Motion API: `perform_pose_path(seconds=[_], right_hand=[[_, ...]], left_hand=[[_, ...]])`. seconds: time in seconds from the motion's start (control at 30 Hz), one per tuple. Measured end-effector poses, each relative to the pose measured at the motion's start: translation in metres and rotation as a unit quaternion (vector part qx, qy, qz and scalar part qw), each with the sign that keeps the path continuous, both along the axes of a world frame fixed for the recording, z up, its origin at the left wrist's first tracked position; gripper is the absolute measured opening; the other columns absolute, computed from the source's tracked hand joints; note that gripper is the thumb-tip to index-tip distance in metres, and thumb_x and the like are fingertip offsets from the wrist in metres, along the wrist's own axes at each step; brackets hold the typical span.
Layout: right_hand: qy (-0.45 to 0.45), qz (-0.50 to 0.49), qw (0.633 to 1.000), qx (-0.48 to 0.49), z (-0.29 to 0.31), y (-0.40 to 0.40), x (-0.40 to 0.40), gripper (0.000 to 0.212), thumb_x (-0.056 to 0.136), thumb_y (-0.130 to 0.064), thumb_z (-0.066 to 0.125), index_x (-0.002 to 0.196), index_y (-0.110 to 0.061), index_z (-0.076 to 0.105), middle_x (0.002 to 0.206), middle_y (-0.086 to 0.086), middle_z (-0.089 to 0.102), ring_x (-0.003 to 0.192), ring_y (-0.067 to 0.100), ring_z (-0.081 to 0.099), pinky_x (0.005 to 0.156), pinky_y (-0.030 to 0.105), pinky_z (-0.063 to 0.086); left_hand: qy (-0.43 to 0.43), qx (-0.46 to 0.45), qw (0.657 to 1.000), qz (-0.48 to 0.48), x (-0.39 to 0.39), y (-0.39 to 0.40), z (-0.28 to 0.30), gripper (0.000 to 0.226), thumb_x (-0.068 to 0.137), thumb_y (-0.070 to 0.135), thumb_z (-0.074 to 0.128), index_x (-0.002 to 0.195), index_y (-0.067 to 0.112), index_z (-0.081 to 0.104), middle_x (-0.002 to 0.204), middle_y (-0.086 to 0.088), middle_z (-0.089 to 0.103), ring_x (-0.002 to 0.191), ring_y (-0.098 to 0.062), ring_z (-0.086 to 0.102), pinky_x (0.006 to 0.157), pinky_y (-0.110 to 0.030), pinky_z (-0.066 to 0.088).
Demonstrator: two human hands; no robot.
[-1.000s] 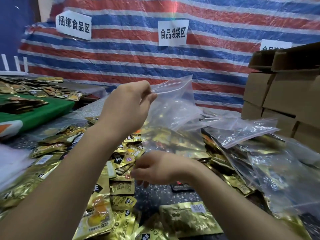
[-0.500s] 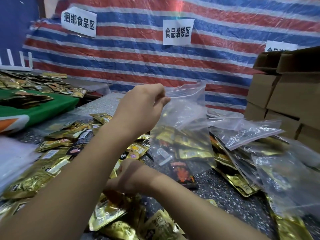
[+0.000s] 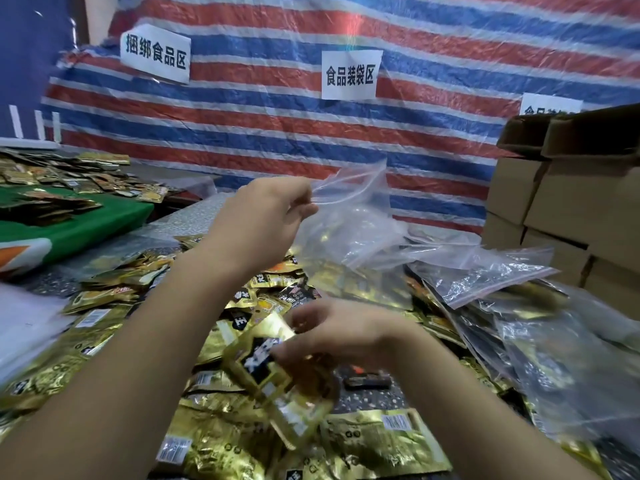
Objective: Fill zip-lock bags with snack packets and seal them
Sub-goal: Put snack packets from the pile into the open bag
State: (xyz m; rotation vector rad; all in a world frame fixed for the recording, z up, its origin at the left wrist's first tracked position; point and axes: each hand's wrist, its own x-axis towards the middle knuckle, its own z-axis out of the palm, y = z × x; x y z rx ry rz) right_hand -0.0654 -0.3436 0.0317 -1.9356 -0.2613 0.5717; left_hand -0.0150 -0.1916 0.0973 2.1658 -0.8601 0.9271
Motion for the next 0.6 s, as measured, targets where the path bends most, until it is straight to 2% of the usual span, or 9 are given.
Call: perform_pose_path(seconds=[0.07,0.13,0.23,0.3,0.37,0.43,0.53,0.6], right_hand=[[-0.013,0.046,0.997,0.066,0.022,-0.023,-0.007,0.017,0.087,-0.014,0.069,0.104,-0.014,0.068,0.094,0.001,0.071,0.083,0.013,0.067,0.078,0.027,0.054],[-0.046,0.045,0.987,0.15,0.043,-0.041,-0.014,0.024,0.088,-0.012,0.064,0.112,-0.011,0.067,0.097,0.002,0.072,0.081,0.012,0.069,0.071,0.021,0.055],[-0.145,-0.011,0.94,0.308,0.073,-0.054,-0.014,0.032,0.086,-0.014,0.065,0.117,-0.007,0.061,0.094,0.004,0.075,0.078,0.013,0.073,0.067,0.024,0.059],[-0.224,-0.081,0.901,0.363,0.091,-0.06,-0.008,0.04,0.083,-0.015,0.067,0.12,-0.004,0.057,0.101,0.008,0.075,0.09,0.02,0.074,0.075,0.03,0.059],[-0.287,-0.144,0.868,0.378,0.104,-0.065,-0.003,0.044,0.084,-0.012,0.065,0.125,-0.002,0.053,0.11,0.012,0.072,0.101,0.026,0.072,0.082,0.036,0.058],[-0.327,-0.177,0.855,0.362,0.11,-0.067,0.002,0.042,0.089,-0.008,0.062,0.129,-0.001,0.051,0.115,0.014,0.07,0.106,0.028,0.07,0.087,0.04,0.057],[-0.379,-0.178,0.85,0.319,0.115,-0.066,0.008,0.035,0.093,-0.005,0.058,0.127,0.001,0.049,0.112,0.013,0.069,0.105,0.028,0.069,0.087,0.041,0.056],[-0.406,-0.16,0.864,0.251,0.119,-0.068,0.009,0.034,0.09,-0.008,0.062,0.123,-0.002,0.053,0.112,0.013,0.069,0.106,0.029,0.069,0.088,0.041,0.057]], left_hand=[[0.015,0.021,1.0,0.014,0.002,0.003,0.0,0.018,0.097,0.028,0.059,0.091,0.011,0.062,0.082,-0.003,0.062,0.079,-0.028,0.055,0.065,-0.039,0.046],[0.037,0.041,0.998,0.013,0.003,0.004,0.0,0.014,0.097,0.027,0.059,0.091,0.014,0.063,0.087,-0.004,0.064,0.083,-0.029,0.057,0.071,-0.042,0.048],[0.064,0.063,0.996,-0.006,0.001,0.0,-0.002,0.011,0.097,0.023,0.057,0.094,0.016,0.065,0.089,-0.003,0.067,0.083,-0.026,0.06,0.071,-0.041,0.051],[0.063,0.071,0.995,-0.018,0.0,-0.002,-0.003,0.014,0.098,0.028,0.056,0.099,0.018,0.067,0.09,0.001,0.067,0.082,-0.021,0.06,0.071,-0.038,0.051],[0.053,0.073,0.996,-0.028,-0.001,-0.002,-0.003,0.013,0.097,0.028,0.058,0.098,0.019,0.066,0.089,0.007,0.064,0.083,-0.018,0.059,0.07,-0.033,0.049],[0.045,0.073,0.996,-0.037,-0.001,-0.003,-0.003,0.01,0.097,0.028,0.06,0.098,0.021,0.066,0.089,0.01,0.062,0.085,-0.016,0.058,0.068,-0.029,0.046],[0.037,0.078,0.995,-0.058,-0.001,-0.003,-0.003,0.011,0.096,0.029,0.06,0.095,0.019,0.066,0.09,0.009,0.066,0.084,-0.015,0.059,0.068,-0.029,0.046],[0.039,0.077,0.994,-0.07,-0.001,-0.003,-0.002,0.009,0.096,0.027,0.061,0.092,0.02,0.064,0.085,0.013,0.062,0.084,-0.014,0.059,0.071,-0.033,0.049]])
